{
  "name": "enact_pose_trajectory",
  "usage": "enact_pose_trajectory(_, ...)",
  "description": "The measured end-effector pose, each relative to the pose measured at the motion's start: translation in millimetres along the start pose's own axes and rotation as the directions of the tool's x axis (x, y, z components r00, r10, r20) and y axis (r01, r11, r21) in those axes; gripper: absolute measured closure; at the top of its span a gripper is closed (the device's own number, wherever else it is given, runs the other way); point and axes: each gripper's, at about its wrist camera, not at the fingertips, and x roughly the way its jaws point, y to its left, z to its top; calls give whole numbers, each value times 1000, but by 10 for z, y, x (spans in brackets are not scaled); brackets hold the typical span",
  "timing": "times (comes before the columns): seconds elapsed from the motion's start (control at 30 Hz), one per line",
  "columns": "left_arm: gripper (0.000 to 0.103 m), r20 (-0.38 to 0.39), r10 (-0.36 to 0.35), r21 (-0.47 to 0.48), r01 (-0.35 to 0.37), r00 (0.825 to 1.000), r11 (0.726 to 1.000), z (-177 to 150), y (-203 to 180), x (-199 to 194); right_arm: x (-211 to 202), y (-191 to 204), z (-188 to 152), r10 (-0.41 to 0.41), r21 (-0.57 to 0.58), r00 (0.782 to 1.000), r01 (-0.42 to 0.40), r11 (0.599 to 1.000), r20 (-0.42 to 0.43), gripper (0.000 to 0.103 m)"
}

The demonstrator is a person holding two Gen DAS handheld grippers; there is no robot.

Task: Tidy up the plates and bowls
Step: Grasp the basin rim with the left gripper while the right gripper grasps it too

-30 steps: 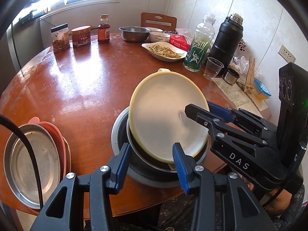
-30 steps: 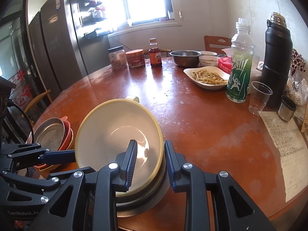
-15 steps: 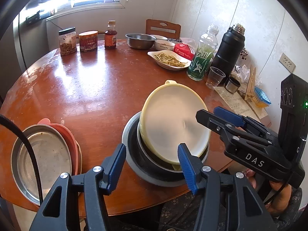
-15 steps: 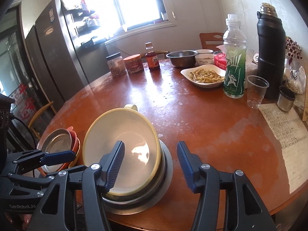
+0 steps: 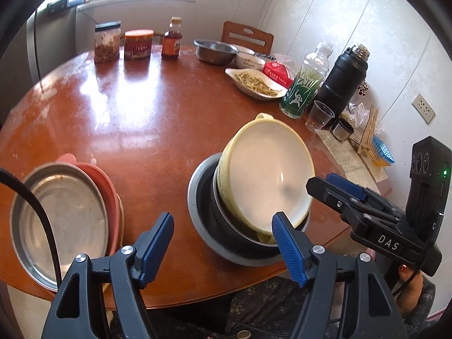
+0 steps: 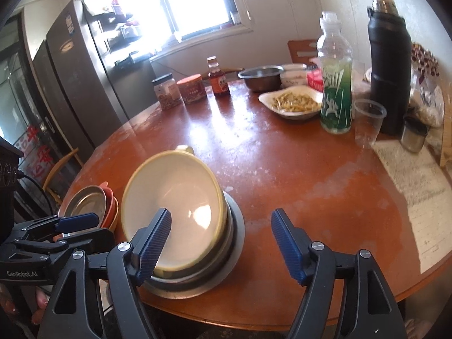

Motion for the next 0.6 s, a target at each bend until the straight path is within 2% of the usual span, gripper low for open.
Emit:
enact_pose_trajectory(0.17,31,-48,-19,-49,17,999,999,17,72,178,149,-133,-49,52,97,996,-45,994,-67,28)
enact_pose_trajectory(0.6,30,-117,-70,-102,58,991,993,62,140,490,413,-191,-60,82,154,988,-62,986,-130,28)
